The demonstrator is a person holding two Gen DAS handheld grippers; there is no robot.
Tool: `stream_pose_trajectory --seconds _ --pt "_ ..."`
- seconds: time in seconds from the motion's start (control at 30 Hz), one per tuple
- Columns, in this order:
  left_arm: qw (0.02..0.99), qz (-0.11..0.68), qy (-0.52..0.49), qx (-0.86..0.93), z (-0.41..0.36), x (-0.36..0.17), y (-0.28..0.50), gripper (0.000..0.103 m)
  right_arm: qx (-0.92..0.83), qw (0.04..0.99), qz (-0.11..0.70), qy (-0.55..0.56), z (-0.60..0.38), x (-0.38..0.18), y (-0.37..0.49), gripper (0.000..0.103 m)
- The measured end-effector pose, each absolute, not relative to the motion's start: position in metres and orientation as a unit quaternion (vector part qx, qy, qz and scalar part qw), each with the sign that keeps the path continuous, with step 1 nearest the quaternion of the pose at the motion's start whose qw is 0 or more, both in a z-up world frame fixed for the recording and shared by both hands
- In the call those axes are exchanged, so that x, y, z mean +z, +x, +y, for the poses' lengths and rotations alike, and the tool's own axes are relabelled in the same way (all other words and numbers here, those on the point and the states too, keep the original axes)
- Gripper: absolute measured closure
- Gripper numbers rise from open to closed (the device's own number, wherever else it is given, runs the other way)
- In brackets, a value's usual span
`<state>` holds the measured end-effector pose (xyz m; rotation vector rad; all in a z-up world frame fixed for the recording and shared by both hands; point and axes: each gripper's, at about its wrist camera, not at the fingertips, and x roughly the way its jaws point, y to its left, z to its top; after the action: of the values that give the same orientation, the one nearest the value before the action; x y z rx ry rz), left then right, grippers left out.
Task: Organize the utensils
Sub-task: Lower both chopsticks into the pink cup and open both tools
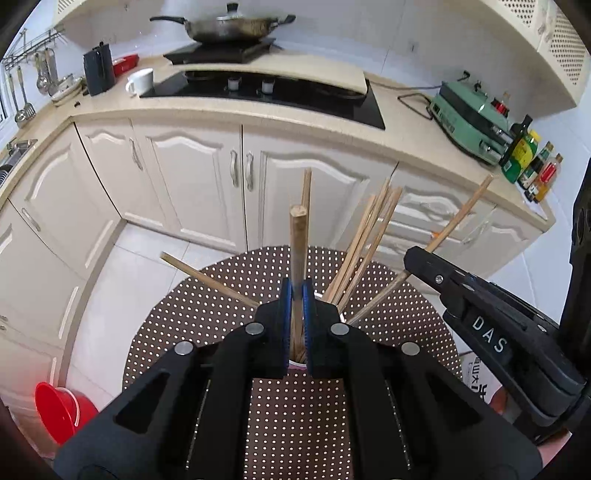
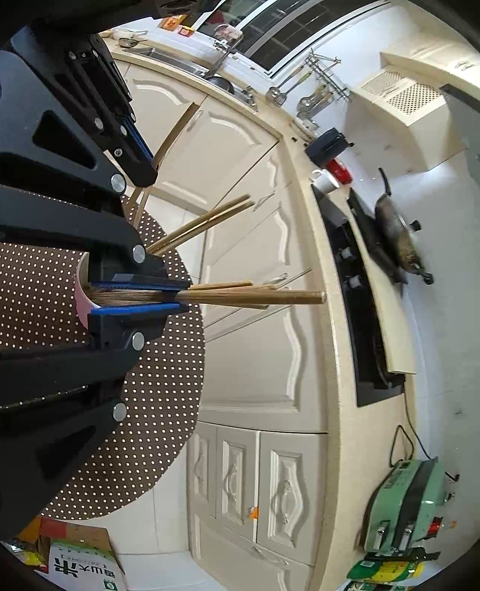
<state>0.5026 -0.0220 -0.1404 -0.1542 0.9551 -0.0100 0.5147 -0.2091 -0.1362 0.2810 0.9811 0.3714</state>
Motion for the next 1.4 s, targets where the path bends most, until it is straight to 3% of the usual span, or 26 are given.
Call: stream_pose_trajectory --seconds 0.77,0.87,0.97,1.1,1.4 --pt "0.865 0.494 -0.084 -0.009 -0.016 -0.189 0.526 0.096 0.188 0.818 0.521 0.156 -0.199 -0.174 0.532 0.094" --pt "0.87 0.487 -0.079 -0.013 -0.017 -0.185 0.522 0.096 0.186 0.816 0.526 0.151 -0.198 -0.173 0.528 0.084" --pt "0.869 0.488 -0.075 -0.016 -0.018 -0.183 0.519 0.096 0.18 0.817 0.526 0.152 -0.201 -0.17 0.521 0.065" --pt "0.872 0.484 -0.07 -0.022 -0.019 -0.178 0.51 0.096 0.174 0.822 0.521 0.151 -0.209 -0.164 0.509 0.051" --pt "0.876 0.477 -0.065 -0.007 -0.02 -0.164 0.485 0.096 0.167 0.836 0.505 0.135 -0.225 -0.144 0.478 0.039"
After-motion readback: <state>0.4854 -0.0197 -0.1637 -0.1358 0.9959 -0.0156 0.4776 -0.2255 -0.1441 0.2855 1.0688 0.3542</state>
